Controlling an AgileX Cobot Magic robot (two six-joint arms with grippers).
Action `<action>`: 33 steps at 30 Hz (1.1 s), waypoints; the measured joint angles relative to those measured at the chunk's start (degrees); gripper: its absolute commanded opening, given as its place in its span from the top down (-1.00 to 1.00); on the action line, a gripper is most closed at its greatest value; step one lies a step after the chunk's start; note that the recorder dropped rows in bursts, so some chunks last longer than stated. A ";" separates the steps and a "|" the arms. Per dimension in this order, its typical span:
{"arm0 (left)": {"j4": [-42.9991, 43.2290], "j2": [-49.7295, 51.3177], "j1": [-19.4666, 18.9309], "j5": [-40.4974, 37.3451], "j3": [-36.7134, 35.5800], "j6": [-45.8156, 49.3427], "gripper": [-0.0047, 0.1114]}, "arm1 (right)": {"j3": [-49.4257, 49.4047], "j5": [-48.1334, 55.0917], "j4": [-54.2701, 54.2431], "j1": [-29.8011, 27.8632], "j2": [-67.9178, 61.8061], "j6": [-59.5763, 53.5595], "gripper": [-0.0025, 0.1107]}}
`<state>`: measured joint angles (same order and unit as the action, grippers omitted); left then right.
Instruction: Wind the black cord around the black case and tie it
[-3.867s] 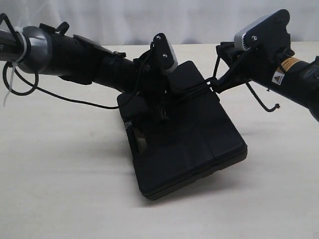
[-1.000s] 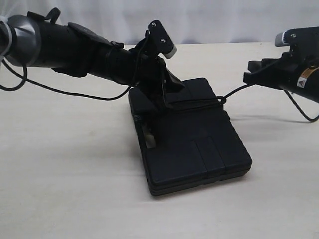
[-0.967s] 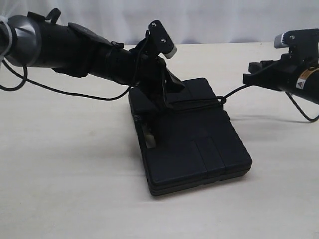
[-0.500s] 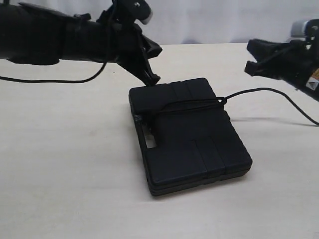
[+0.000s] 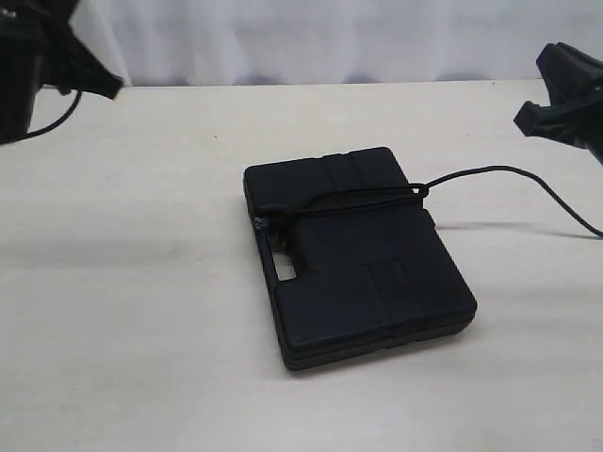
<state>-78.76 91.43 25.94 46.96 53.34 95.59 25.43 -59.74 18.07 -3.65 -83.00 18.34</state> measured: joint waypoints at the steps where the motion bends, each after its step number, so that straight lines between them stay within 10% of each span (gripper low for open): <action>1: 4.89 -0.53 0.00 4.46 -2.73 -9.02 0.92 | 0.00 0.39 -0.68 0.00 0.08 -0.45 0.88; 7: 45.17 -6.73 -1.60 21.18 -22.98 -65.37 0.92 | -3.54 -6.47 -0.93 0.00 0.39 -4.71 0.88; 14: 83.38 -13.53 -5.98 20.98 -26.38 -85.53 0.92 | -6.25 -9.33 2.08 0.00 4.52 -5.63 0.88; 33: 75.62 -52.49 -6.57 11.19 -48.87 -89.74 0.92 | -20.37 -4.33 -1.33 0.00 32.21 1.77 0.88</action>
<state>-3.14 38.94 19.37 58.15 4.47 5.85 5.06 -64.07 16.74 -3.65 -50.79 20.11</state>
